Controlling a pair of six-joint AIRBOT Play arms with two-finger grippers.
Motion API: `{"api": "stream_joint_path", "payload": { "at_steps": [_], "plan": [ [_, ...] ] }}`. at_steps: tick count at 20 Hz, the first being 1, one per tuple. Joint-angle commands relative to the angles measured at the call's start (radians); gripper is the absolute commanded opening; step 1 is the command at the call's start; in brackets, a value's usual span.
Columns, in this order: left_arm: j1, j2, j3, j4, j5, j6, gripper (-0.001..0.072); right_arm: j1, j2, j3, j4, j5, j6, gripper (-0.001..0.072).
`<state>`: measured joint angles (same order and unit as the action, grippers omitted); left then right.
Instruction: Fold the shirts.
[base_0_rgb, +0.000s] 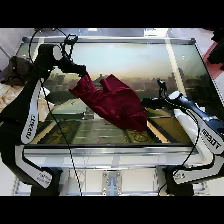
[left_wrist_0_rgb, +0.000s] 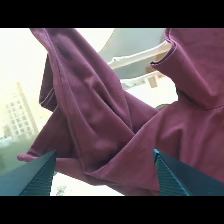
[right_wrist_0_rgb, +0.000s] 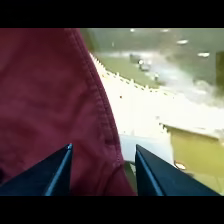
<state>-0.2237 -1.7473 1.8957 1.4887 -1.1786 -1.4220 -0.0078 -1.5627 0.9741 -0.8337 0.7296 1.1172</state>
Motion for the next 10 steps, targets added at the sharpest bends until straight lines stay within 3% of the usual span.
{"api": "stream_joint_path", "payload": {
  "at_steps": [1, 6, 7, 8, 9, 10],
  "plan": [
    [0.000, -0.001, 0.001, 0.007, -0.001, 0.000, 0.0700, 0.002, -0.023, 0.005, -0.007, 0.059, 0.001, 0.0446],
    [0.000, -0.001, 0.001, 0.008, -0.002, 0.000, 0.0699, 0.002, -0.093, 0.005, 0.084, 0.143, -0.026, 0.0440],
    [0.000, -0.001, 0.001, 0.008, -0.002, 0.001, 0.0699, 0.002, -0.092, 0.007, 0.092, 0.135, -0.032, 0.0357],
    [0.000, -0.001, 0.001, 0.013, -0.001, 0.001, 0.0699, 0.000, -0.092, 0.020, 0.094, 0.137, -0.045, 0.0153],
    [0.000, -0.001, 0.001, 0.024, -0.002, 0.001, 0.0699, 0.000, -0.092, 0.040, 0.092, 0.139, -0.045, 0.0038],
    [0.000, -0.001, 0.001, 0.038, -0.002, 0.000, 0.0699, 0.000, -0.089, 0.063, 0.090, 0.145, -0.045, 0.0030]
  ]
}}
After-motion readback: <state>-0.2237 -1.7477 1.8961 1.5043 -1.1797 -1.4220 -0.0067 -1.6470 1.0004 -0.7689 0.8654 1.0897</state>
